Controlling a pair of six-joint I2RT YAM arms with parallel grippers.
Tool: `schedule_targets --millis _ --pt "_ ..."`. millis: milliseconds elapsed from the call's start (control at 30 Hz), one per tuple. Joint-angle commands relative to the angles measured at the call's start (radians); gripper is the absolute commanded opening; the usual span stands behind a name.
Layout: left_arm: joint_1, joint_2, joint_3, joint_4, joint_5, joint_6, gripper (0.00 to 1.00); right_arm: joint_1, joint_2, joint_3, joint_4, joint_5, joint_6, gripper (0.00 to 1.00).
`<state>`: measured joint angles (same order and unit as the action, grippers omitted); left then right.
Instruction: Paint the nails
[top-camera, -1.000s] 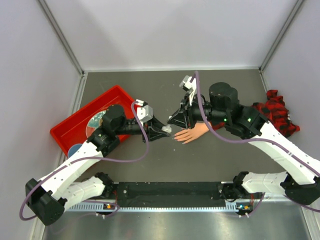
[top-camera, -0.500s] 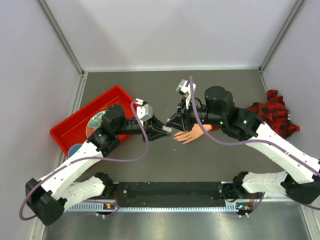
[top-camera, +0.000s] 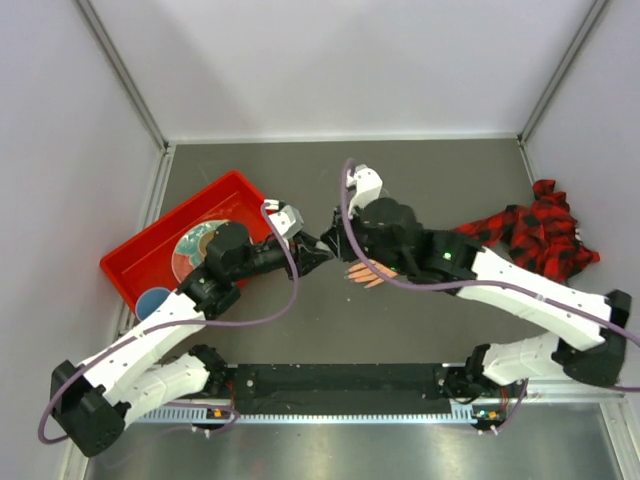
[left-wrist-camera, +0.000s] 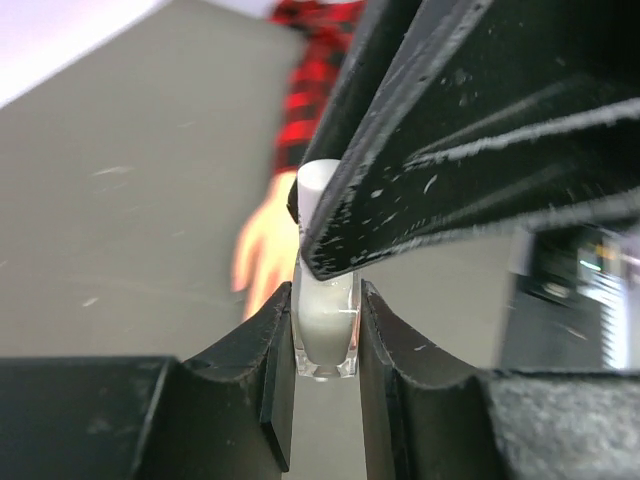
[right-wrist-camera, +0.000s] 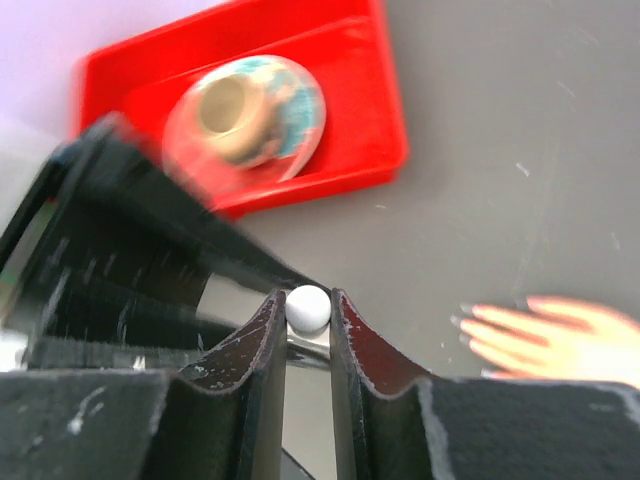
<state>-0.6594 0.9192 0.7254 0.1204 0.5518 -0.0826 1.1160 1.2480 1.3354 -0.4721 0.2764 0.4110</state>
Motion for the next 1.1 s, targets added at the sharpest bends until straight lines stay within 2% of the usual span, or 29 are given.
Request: schedule_targets --millis 0,100,167,267,300,333,367,400,433,500,533,600,633,667,733,767,800,833,900,933,1033,1067 --pt "-0.022 0.022 -0.044 0.358 -0.314 0.047 0.00 0.097 0.168 0.126 -0.190 0.268 0.325 0.00" --pt "-0.022 0.072 -0.067 0.498 -0.389 0.063 0.00 0.097 0.270 0.234 -0.262 0.317 0.423 0.00" --pt "-0.022 0.089 -0.075 0.570 -0.430 0.058 0.00 0.099 0.306 0.284 -0.272 0.319 0.431 0.00" --pt "-0.022 0.098 -0.061 0.573 -0.420 0.035 0.00 0.099 0.297 0.309 -0.290 0.326 0.420 0.00" --pt "-0.022 0.090 -0.060 0.549 -0.411 0.021 0.00 0.100 0.286 0.308 -0.290 0.331 0.395 0.04" --pt "-0.022 0.083 -0.058 0.532 -0.397 0.015 0.00 0.091 0.265 0.301 -0.257 0.298 0.372 0.10" --pt "-0.022 0.058 -0.054 0.468 -0.379 0.008 0.00 0.082 0.219 0.262 -0.211 0.250 0.286 0.22" --pt "-0.022 0.043 -0.049 0.429 -0.371 0.003 0.00 0.073 0.191 0.242 -0.183 0.210 0.255 0.27" --pt "-0.022 0.027 -0.040 0.377 -0.368 -0.006 0.00 0.044 0.170 0.213 -0.142 0.119 0.226 0.40" --pt "-0.022 -0.029 -0.031 0.246 -0.333 -0.022 0.00 0.021 0.134 0.220 -0.163 0.070 0.169 0.52" --pt "-0.022 -0.049 -0.020 0.204 -0.313 -0.025 0.00 0.009 0.123 0.237 -0.187 0.046 0.141 0.63" --pt "-0.020 -0.104 -0.004 0.080 -0.238 -0.029 0.00 -0.008 0.084 0.242 -0.194 0.000 0.062 0.73" --pt "-0.020 -0.135 0.014 0.046 -0.208 -0.029 0.00 -0.037 0.067 0.246 -0.188 -0.069 0.039 0.81" --pt "-0.020 -0.143 0.026 0.007 -0.190 -0.040 0.00 -0.053 0.050 0.245 -0.178 -0.113 -0.012 0.84" --pt "-0.020 -0.157 0.070 -0.089 -0.104 -0.045 0.00 -0.085 0.004 0.246 -0.168 -0.271 -0.087 0.88" --pt "-0.020 -0.158 0.083 -0.111 -0.064 -0.046 0.00 -0.113 -0.004 0.246 -0.174 -0.337 -0.175 0.88" --pt "-0.020 -0.158 0.094 -0.116 0.064 -0.045 0.00 -0.128 -0.007 0.249 -0.186 -0.406 -0.225 0.88" --pt "-0.020 -0.158 0.115 -0.158 0.130 -0.043 0.00 -0.143 -0.009 0.263 -0.206 -0.559 -0.274 0.87" --pt "-0.022 -0.149 0.124 -0.159 0.309 -0.054 0.00 -0.189 -0.007 0.268 -0.244 -0.719 -0.392 0.82" --pt "-0.020 -0.137 0.134 -0.154 0.377 -0.058 0.00 -0.209 -0.007 0.260 -0.246 -0.873 -0.406 0.80" --pt "-0.022 -0.094 0.173 -0.168 0.521 -0.071 0.00 -0.260 -0.005 0.251 -0.209 -1.098 -0.431 0.70" --pt "-0.020 -0.088 0.181 -0.177 0.534 -0.071 0.00 -0.262 -0.007 0.245 -0.192 -1.123 -0.422 0.68"
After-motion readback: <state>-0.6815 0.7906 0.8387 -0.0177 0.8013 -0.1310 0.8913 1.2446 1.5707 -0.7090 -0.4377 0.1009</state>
